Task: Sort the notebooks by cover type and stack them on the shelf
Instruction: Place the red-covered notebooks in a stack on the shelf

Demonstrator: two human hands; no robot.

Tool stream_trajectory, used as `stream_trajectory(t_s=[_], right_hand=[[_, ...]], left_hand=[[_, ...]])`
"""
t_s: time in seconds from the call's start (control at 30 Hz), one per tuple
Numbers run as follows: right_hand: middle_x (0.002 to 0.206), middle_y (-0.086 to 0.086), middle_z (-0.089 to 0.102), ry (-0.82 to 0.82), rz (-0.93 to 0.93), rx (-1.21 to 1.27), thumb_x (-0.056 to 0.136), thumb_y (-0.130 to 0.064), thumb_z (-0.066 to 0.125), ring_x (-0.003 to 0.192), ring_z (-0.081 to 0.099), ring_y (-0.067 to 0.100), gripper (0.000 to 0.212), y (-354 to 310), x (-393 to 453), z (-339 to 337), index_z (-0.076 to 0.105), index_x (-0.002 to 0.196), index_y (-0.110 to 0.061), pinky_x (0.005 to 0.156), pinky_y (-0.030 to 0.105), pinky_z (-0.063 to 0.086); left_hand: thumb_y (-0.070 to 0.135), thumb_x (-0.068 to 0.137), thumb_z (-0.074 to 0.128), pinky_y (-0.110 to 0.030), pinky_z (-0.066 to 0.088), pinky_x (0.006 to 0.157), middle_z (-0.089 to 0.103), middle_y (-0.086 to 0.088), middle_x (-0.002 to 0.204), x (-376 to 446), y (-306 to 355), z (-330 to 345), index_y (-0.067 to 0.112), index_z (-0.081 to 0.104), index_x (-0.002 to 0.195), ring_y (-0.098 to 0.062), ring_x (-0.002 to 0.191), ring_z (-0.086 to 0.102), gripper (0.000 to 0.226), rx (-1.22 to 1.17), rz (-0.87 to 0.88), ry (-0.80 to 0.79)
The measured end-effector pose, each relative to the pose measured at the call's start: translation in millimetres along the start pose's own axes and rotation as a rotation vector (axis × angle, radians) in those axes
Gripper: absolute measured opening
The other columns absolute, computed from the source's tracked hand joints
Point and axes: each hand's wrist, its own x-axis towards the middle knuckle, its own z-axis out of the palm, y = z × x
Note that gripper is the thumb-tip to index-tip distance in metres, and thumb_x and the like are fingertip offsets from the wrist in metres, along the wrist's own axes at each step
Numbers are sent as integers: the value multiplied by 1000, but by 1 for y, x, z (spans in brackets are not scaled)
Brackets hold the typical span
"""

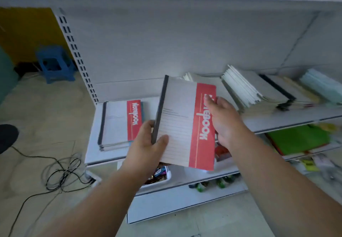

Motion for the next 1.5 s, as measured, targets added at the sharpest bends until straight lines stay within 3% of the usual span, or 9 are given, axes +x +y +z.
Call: stream_trajectory(t_s=[0.13,0.33,0.5,0.6,0.77,0.93,1.13,1.33,1.5], right_hand=[[103,19,70,158,-54,-53,97,-39,58,92,70,41,21,3,10,-106,62,95,-18,78,64,55],[100,12,68,266,-70,-254,97,-49,47,88,70,33,32,7,39,-259,55,104,-19,80,55,58],[103,17,70,187,-18,-307,96,-42,51,94,69,38,22,4,84,-346,59,102,-23,84,59,55],[102,20,70,216,-52,-429,100,-34,51,92,70,39,19,-5,116,-394,61,101,-17,83,57,56],[82,9,69,275,-58,-629,98,-29,48,77,68,26,25,-10,172,-455,62,88,-11,70,34,53],[77,6,68,191,-80,-703,95,-32,48,73,68,23,26,-4,255,-491,60,82,-12,69,35,55],[72,8,63,-4,-238,-897,91,-26,51,65,63,26,23,-12,352,-485,59,81,-7,51,29,41],[112,12,68,-116,-245,-1165,99,-27,53,104,64,30,26,-12,400,-463,63,112,-8,70,27,36],[118,15,67,-104,-302,-1205,92,-37,66,110,63,34,47,8,411,-460,52,125,-7,82,37,49]], left_hand=[[18,100,53,-41,62,60,72,2,93,-11,19,110,34,51,108,-19,74,72,18,11,16,-99],[17,101,50,-25,52,50,71,3,95,-9,46,261,28,53,113,-10,69,69,17,12,17,-201],[16,103,46,-20,50,42,68,4,83,19,72,344,28,52,102,-2,54,65,14,28,19,-239],[20,105,43,-13,45,41,65,5,85,56,84,390,23,52,111,-5,58,63,11,117,35,-307],[20,101,44,-29,54,52,65,9,90,99,102,463,26,51,111,-11,75,63,14,148,-10,-357],[22,100,39,-24,44,59,62,7,95,139,111,523,21,48,109,-7,81,58,12,295,7,-205],[19,97,45,-20,39,41,53,4,80,189,125,561,18,49,97,-11,66,52,5,611,-43,70],[20,85,54,-23,35,46,61,3,87,229,125,568,19,57,113,-11,66,53,29,866,-145,166],[23,90,57,-26,33,49,53,1,82,232,124,579,12,46,118,-14,64,48,32,1046,-180,239]])
